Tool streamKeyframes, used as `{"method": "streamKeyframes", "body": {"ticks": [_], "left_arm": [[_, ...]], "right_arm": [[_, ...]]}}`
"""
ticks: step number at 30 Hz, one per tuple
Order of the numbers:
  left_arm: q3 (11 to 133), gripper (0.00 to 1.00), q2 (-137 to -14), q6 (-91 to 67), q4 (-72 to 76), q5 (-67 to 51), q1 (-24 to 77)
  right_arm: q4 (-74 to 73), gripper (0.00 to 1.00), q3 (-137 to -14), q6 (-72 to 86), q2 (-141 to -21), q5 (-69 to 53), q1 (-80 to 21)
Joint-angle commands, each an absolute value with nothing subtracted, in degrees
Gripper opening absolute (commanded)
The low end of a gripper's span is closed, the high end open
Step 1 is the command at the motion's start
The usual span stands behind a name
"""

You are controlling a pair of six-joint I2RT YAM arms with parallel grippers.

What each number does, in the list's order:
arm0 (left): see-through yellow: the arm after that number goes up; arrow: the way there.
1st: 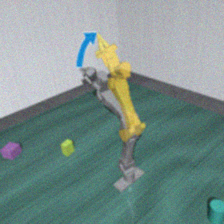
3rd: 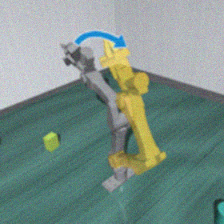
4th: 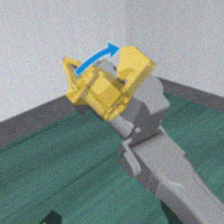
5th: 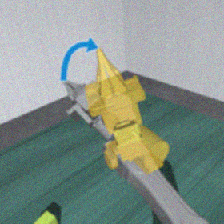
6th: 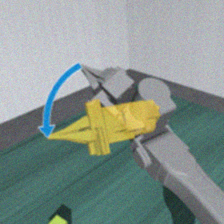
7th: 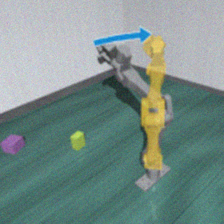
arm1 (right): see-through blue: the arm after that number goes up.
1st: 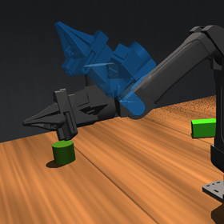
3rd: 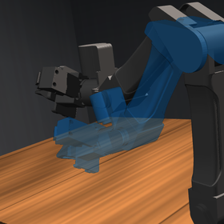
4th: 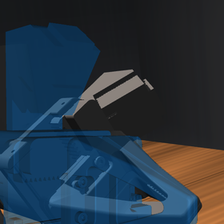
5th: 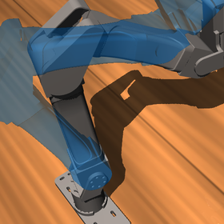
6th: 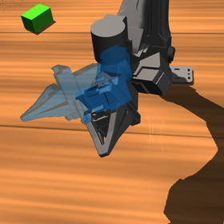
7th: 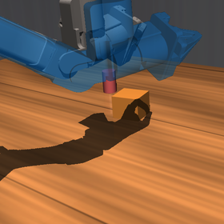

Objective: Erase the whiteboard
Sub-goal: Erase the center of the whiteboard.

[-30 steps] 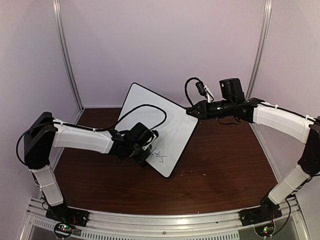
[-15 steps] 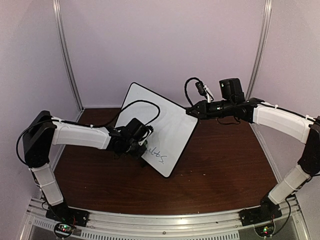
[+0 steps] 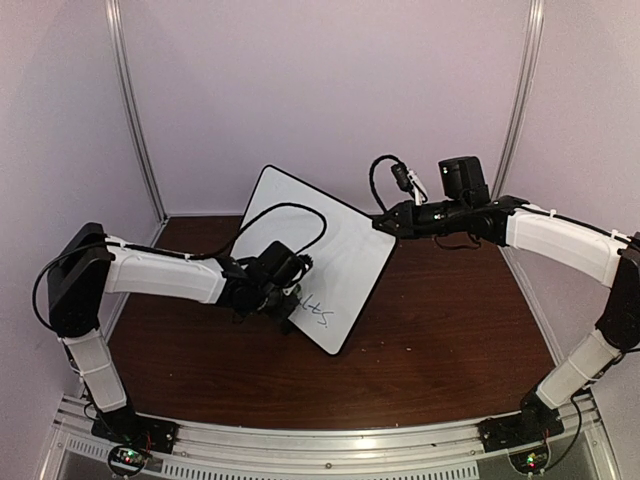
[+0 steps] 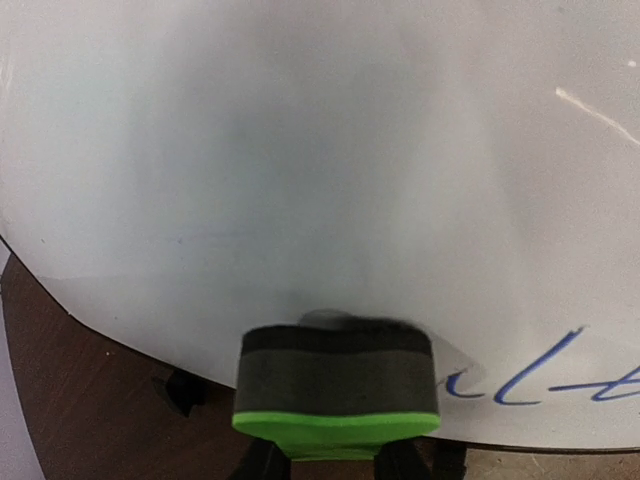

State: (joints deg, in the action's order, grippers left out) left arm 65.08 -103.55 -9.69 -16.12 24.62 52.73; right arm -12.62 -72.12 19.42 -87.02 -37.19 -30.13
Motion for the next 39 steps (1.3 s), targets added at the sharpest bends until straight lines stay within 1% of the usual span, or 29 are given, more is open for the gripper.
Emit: {"method": "streamKeyframes", "body": {"ticks": [1, 7, 12, 18, 23, 28, 39], "left_arm": [[68.0, 0.0, -107.1, -11.9, -7.3, 16.9, 56.6], [67.8, 0.0, -107.8, -13.7, -5.3, 15.8, 58.2], [66.7, 0.0, -106.5, -12.8, -4.8, 20.5, 57.7], [64.4, 0.0, -103.4, -12.8, -7.3, 26.9, 50.3], [63.0, 0.0, -101.3, -11.2, -7.2, 27.3, 47.4], [62.2, 0.0, -101.4, -11.2, -4.6, 21.4, 48.4], [60.2, 0.0, -103.4, -11.3, 5.0, 14.8, 56.7]], "right_arm": [[-13.6, 0.0, -71.3, 15.4, -87.5, -45.3, -32.6], [-13.6, 0.0, -71.3, 15.4, -87.6, -45.4, -32.6], [-13.8, 0.0, -71.5, 15.3, -87.6, -45.3, -32.6], [-14.0, 0.0, -71.7, 15.2, -87.6, -45.3, -32.6], [-13.9, 0.0, -71.8, 15.2, -87.7, -45.3, -32.6], [-14.0, 0.0, -72.0, 15.3, -88.1, -45.4, -32.6], [-13.8, 0.0, -71.7, 15.2, -88.1, -45.3, -32.6]]}}
